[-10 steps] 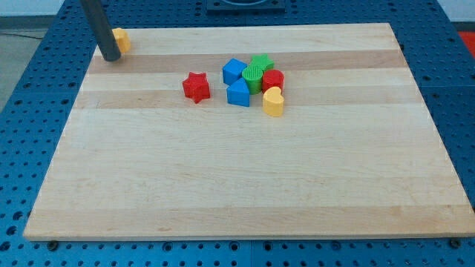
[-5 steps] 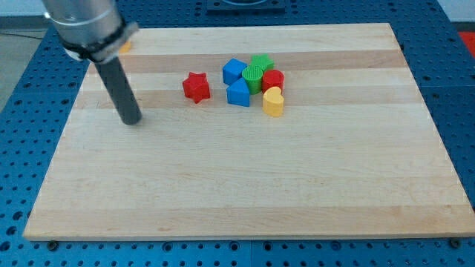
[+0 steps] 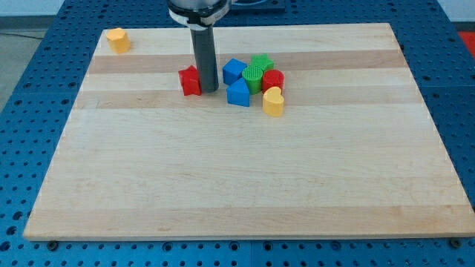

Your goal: Push the red star to the top center

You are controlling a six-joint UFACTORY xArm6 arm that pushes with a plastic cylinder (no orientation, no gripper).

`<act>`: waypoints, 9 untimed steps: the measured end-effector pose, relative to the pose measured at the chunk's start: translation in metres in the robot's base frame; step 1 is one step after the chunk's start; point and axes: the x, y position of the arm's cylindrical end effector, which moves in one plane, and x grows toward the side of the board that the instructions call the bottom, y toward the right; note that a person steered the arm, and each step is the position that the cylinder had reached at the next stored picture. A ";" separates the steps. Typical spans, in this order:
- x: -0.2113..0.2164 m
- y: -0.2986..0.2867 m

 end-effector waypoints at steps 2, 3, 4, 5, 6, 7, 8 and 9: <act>0.044 -0.033; 0.047 -0.044; 0.033 -0.033; 0.018 -0.029; -0.001 -0.028; -0.005 -0.044; -0.015 -0.054; -0.040 -0.054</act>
